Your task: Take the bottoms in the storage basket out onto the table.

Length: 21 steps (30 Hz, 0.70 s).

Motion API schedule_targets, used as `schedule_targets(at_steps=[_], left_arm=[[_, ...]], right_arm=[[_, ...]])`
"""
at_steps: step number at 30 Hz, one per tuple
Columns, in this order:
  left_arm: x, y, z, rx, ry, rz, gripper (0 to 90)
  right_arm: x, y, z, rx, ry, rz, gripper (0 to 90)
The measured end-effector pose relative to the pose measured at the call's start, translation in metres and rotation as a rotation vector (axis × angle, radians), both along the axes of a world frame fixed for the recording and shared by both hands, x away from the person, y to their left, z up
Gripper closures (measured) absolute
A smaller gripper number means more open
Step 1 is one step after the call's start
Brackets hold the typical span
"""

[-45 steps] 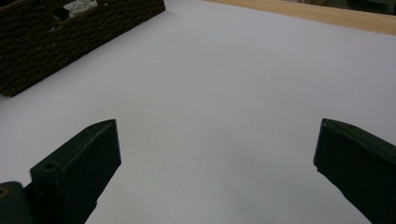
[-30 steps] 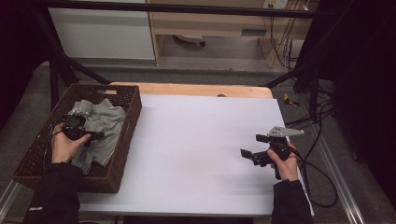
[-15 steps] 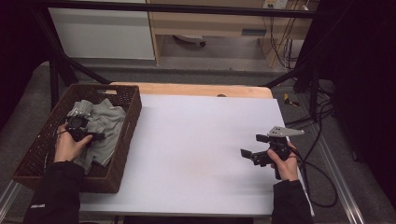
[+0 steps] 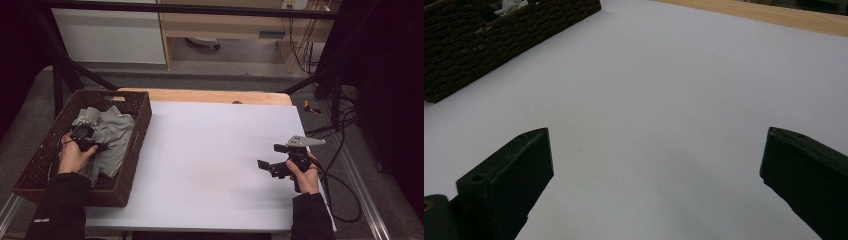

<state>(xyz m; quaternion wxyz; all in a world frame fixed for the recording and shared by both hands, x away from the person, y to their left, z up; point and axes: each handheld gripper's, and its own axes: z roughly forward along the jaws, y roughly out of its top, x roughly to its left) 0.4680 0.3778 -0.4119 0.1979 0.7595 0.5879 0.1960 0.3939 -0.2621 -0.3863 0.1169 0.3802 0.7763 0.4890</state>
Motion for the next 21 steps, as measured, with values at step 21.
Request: schedule_targets(at_steps=[21], left_arm=[[-0.0042, -0.0023, 0.0069, -0.036, 0.041, 0.002, 78.6]], right_arm=[[0.0000, 0.0006, -0.0004, 0.000, 0.001, 0.001, 1.2]])
